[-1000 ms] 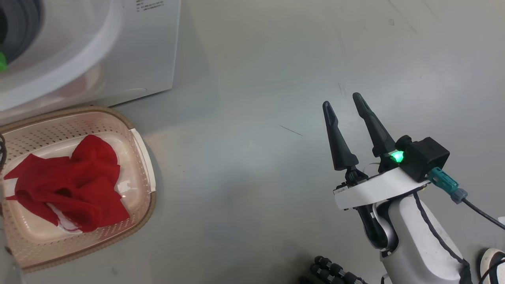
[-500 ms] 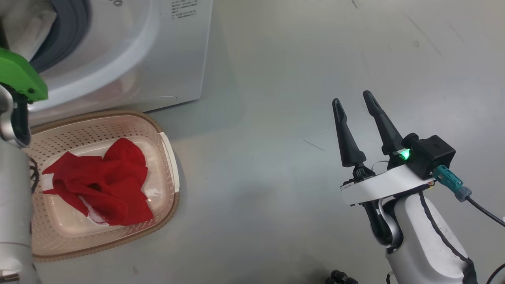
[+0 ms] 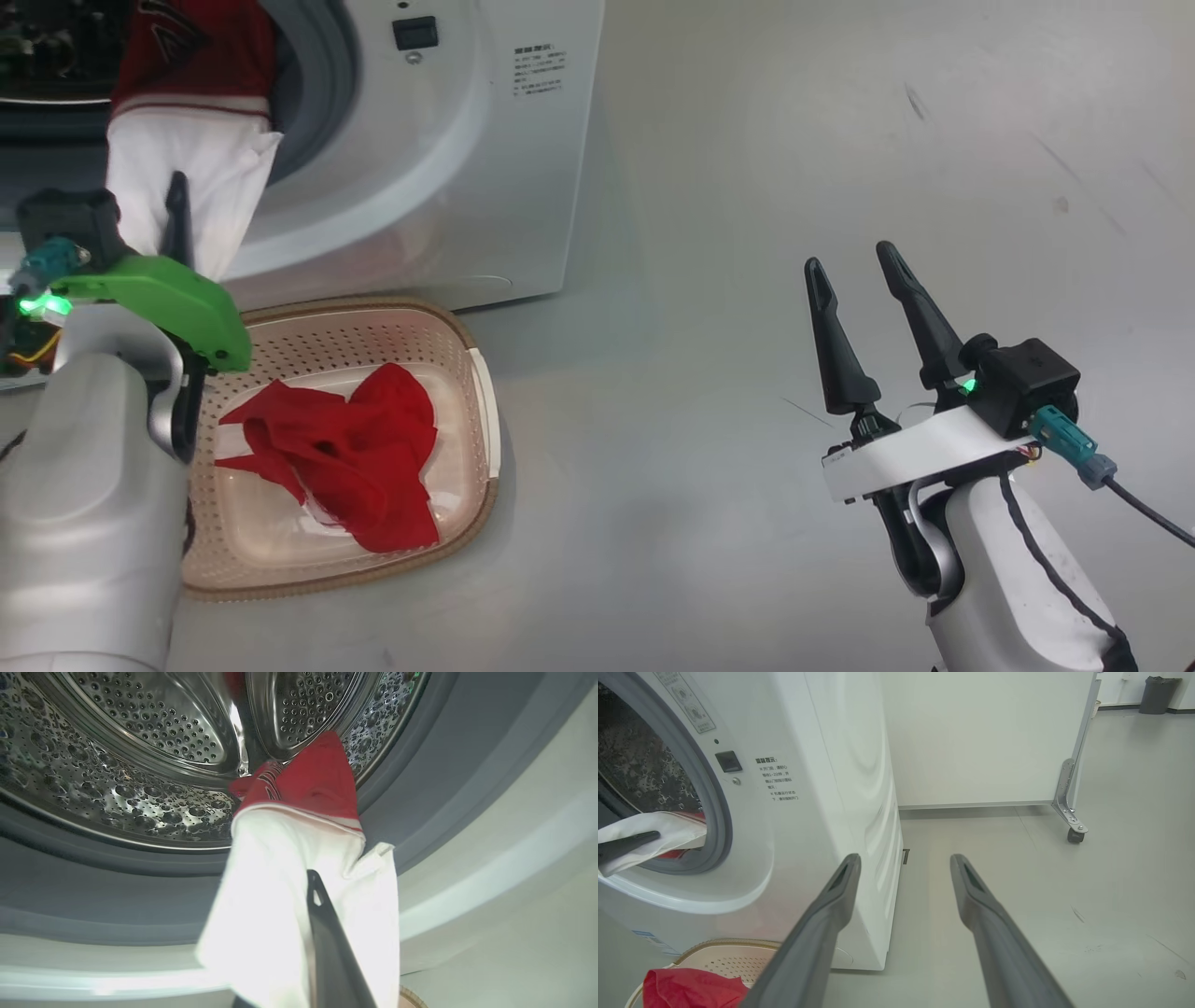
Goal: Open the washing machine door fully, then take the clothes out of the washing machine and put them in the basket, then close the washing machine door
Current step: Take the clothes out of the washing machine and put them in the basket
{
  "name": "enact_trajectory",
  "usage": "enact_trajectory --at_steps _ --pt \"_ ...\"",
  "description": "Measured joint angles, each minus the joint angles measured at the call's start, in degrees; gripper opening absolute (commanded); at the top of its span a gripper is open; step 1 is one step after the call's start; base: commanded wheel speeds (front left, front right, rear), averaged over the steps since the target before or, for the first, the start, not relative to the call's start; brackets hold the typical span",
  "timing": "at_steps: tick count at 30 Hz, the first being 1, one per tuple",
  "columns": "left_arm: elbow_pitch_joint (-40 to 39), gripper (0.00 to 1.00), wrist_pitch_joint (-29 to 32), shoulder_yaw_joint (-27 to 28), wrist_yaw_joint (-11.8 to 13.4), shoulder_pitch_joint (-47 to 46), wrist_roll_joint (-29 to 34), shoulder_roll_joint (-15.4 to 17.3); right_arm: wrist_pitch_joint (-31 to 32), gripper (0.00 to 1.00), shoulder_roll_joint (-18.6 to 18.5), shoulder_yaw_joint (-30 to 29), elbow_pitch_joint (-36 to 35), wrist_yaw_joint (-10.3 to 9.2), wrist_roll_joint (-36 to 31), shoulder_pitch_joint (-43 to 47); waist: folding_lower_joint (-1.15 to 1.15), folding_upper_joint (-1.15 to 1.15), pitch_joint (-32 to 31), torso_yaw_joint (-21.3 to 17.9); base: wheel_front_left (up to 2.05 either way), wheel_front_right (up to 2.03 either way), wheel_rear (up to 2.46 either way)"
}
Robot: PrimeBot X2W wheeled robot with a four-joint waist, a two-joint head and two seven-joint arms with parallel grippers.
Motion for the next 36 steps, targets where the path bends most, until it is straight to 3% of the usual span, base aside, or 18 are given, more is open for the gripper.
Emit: enact_trajectory --at_steps 10,20,31,36 --pt "-0.3 0.00 -4.0 -1.2 -0.1 6.9 -0.9 -2.8 0.0 1.00 -0.1 -0.7 1.6 0.21 -0.5 3.3 0.00 0.00 -5.8 4.8 0.00 0.00 0.00" --pt "-4.9 0.00 -6.4 -5.6 -0.5 12.5 2.4 -2.7 0.0 1.00 -0.1 -0.6 2.4 0.54 -1.1 6.3 0.00 0.00 -11.9 8.4 0.00 0.00 0.00" --pt "-15.6 0.00 -7.0 -5.5 -0.5 16.5 3.8 -2.5 0.0 1.00 -0.1 -0.3 2.8 0.63 -1.1 8.0 0.00 0.00 -16.3 10.5 0.00 0.00 0.00" --pt "-25.4 0.00 -7.1 -4.2 0.4 17.6 3.8 -2.6 0.0 1.00 -0.1 0.1 2.7 1.00 -1.2 8.8 0.00 0.00 -17.1 10.9 0.00 0.00 0.00"
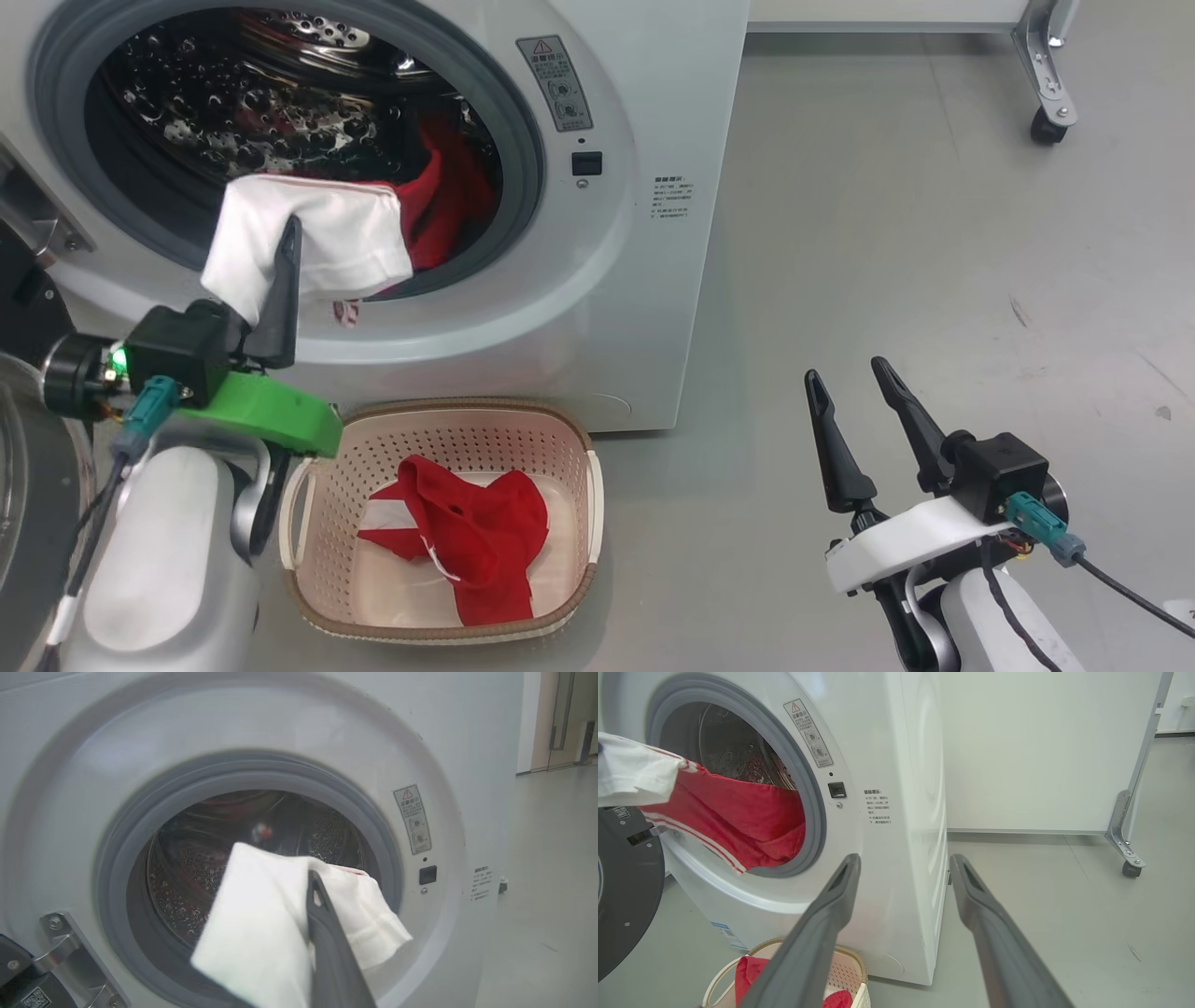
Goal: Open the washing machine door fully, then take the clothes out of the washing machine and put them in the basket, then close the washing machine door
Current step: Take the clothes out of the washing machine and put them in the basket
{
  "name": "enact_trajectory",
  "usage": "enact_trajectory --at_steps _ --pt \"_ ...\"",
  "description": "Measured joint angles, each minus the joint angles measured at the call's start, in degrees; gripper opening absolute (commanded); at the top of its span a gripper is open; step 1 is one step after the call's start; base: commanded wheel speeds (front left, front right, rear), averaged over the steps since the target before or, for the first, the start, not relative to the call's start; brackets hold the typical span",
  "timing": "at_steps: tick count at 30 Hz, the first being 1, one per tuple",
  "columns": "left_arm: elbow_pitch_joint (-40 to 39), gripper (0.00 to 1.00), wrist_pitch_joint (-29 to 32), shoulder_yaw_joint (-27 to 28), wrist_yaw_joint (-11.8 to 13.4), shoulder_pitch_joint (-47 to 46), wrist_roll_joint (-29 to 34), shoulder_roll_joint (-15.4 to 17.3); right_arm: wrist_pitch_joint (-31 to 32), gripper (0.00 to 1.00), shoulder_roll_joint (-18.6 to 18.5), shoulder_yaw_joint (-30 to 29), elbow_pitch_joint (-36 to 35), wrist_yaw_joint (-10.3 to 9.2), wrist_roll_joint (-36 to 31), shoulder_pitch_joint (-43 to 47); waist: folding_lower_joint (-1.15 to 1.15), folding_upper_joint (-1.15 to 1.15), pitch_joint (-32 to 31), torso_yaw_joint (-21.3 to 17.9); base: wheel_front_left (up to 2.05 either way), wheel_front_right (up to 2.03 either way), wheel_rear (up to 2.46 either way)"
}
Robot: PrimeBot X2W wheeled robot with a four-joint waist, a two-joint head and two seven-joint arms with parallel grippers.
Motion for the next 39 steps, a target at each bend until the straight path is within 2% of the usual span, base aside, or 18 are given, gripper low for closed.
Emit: enact_trajectory --at_steps 9,14,24,39 --pt "-14.9 0.00 -0.2 1.8 1.1 0.5 0.9 -0.3 0.0 1.00 0.0 0.1 -0.2 0.01 -0.3 0.0 0.00 0.00 0.1 0.2 0.00 0.00 0.00" --pt "-18.5 0.00 -0.5 1.8 1.1 2.9 1.2 -0.3 0.0 1.00 0.0 0.2 -0.3 0.02 -0.3 0.1 0.00 0.00 0.3 0.1 0.00 0.00 0.00" --pt "-16.4 0.00 -0.2 -0.8 1.1 11.4 1.6 -0.3 0.0 1.00 0.0 0.7 -0.3 0.07 -0.3 0.1 0.00 0.00 0.6 -0.5 0.00 0.00 0.00" --pt "-10.0 0.00 6.3 -2.7 1.1 16.3 3.4 0.7 0.0 1.00 0.0 1.7 -1.3 0.33 -0.8 -0.2 0.00 0.00 4.9 -2.6 0.00 0.00 0.00"
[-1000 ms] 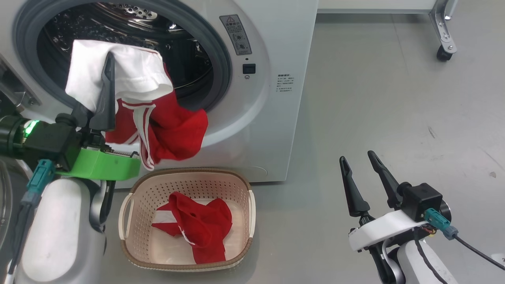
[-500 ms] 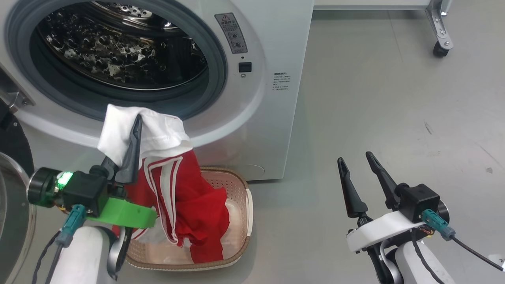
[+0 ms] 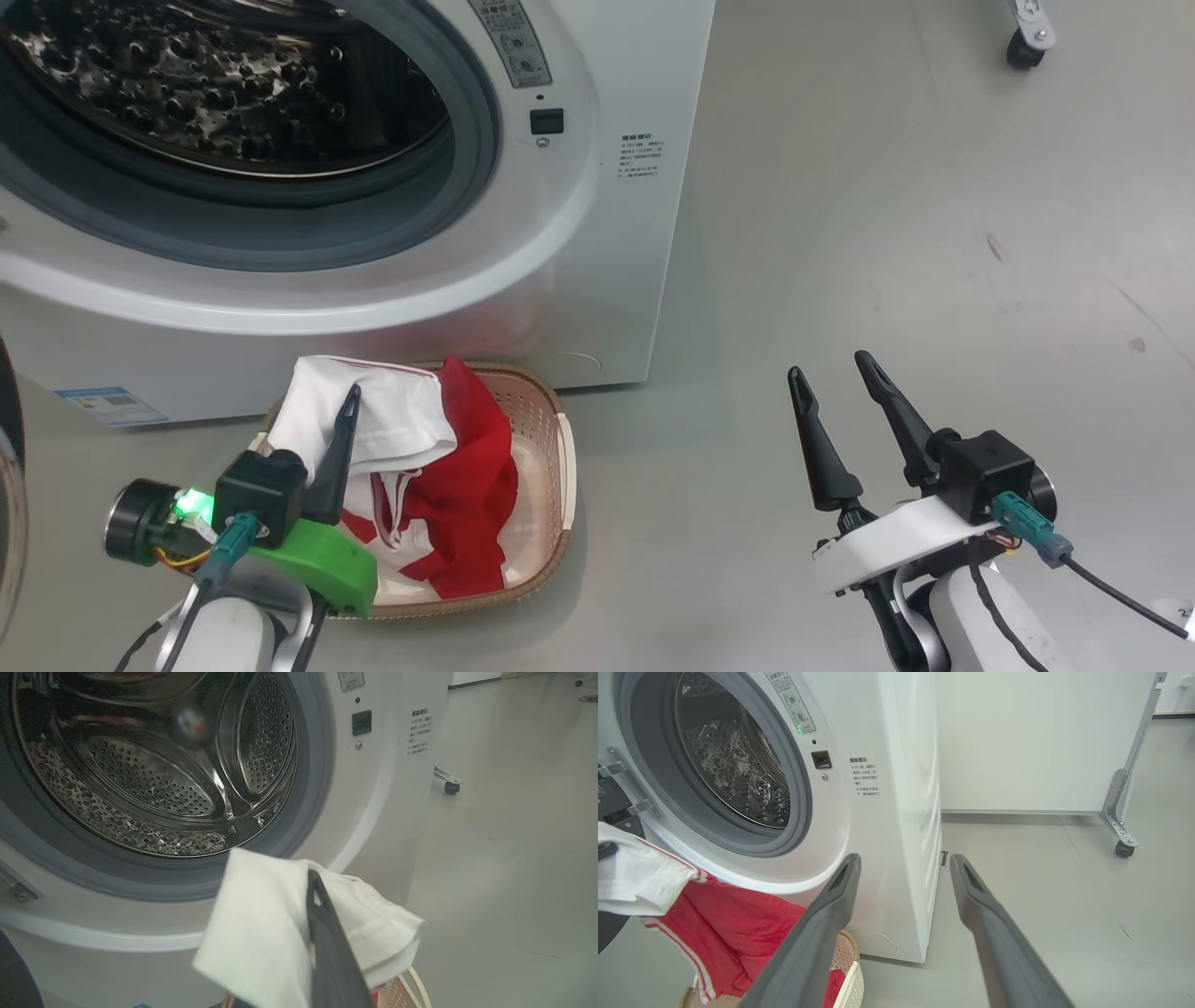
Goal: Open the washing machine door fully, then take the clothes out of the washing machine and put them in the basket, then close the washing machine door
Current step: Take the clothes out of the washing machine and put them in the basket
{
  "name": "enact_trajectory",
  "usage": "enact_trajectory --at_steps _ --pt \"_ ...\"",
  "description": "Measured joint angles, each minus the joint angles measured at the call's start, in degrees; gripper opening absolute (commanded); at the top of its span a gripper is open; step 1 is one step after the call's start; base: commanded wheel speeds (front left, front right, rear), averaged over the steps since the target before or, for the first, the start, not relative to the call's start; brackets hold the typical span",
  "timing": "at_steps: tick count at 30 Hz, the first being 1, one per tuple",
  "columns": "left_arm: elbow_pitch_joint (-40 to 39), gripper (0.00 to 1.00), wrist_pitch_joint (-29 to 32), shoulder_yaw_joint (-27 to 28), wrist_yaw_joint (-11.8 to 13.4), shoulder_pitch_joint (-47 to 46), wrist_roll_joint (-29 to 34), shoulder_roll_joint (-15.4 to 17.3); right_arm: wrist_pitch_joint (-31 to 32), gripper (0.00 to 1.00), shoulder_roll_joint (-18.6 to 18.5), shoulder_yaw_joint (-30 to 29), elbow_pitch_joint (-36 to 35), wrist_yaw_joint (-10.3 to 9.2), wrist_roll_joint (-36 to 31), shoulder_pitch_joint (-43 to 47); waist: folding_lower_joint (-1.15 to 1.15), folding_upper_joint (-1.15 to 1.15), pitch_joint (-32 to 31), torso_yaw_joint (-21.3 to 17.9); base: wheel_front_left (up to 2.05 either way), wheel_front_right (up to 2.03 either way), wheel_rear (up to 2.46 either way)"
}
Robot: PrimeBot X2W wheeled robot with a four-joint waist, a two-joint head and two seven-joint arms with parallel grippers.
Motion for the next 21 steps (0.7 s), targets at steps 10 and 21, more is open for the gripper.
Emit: enact_trajectory --at_steps 10,21 --pt "6.0 0.00 3.2 0.1 0.0 -1.8 0.0 0.0 0.0 1.00 0.0 -0.3 -1.7 0.21 0.0 -2.0 0.00 0.00 5.6 -2.5 0.00 0.00 0.00" --pt "14.8 0.00 8.0 0.2 0.0 -9.4 1.3 2.5 0.0 1.00 0.0 0.7 -3.3 0.21 0.7 -4.2 0.00 0.00 13.5 -5.9 0.00 0.00 0.00"
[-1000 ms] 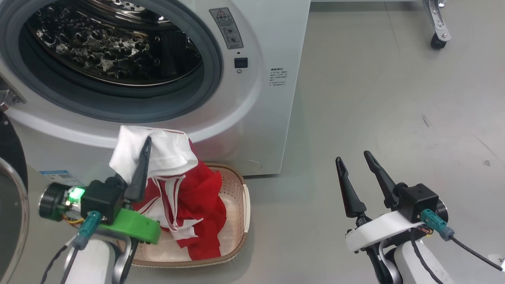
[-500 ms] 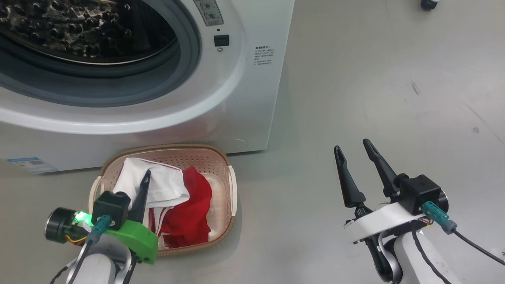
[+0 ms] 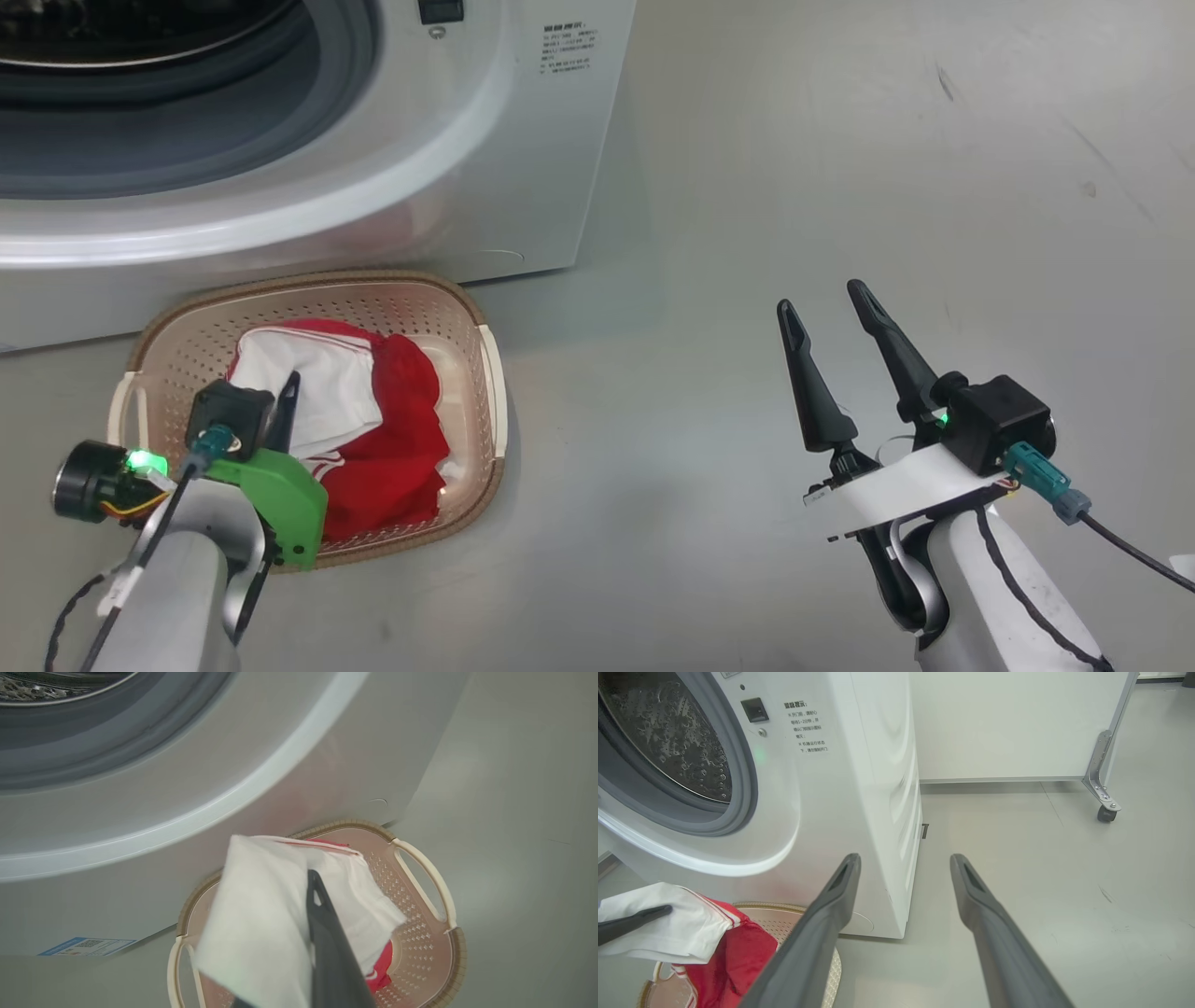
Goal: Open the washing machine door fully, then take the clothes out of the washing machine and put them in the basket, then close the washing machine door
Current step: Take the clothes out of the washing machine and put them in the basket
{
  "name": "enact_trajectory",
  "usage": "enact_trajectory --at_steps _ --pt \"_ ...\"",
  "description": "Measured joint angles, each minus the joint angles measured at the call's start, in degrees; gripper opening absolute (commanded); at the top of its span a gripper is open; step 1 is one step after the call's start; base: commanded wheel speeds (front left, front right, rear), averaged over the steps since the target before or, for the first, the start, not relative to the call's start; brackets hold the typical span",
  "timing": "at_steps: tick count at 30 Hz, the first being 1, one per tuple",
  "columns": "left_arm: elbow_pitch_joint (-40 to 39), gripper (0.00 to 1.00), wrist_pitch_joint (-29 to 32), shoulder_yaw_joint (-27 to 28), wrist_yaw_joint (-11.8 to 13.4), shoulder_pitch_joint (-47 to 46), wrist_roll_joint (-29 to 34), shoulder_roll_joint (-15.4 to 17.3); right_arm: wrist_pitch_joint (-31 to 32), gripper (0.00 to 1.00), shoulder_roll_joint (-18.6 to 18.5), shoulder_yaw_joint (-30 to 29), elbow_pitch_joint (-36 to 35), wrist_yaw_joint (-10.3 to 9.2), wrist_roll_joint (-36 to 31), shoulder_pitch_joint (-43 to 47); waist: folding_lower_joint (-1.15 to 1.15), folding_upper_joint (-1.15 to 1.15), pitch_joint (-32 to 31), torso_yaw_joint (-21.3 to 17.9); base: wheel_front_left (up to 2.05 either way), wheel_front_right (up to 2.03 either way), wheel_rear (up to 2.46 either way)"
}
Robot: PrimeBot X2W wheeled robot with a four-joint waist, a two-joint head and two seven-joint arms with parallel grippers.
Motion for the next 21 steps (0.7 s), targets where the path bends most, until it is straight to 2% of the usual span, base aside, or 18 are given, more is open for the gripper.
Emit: enact_trajectory --at_steps 13,21 --pt "7.7 0.00 2.2 2.1 0.5 -9.3 -0.2 0.7 0.0 1.00 0.1 0.0 -2.1 -0.12 2.2 -3.6 0.00 0.00 8.9 -5.1 0.00 0.00 0.00" --pt "15.0 0.00 2.8 4.4 0.5 -11.7 -2.8 0.4 0.0 1.00 0.2 -1.1 -2.8 -0.83 2.5 -4.4 0.00 0.00 13.1 -7.3 0.00 0.00 0.00"
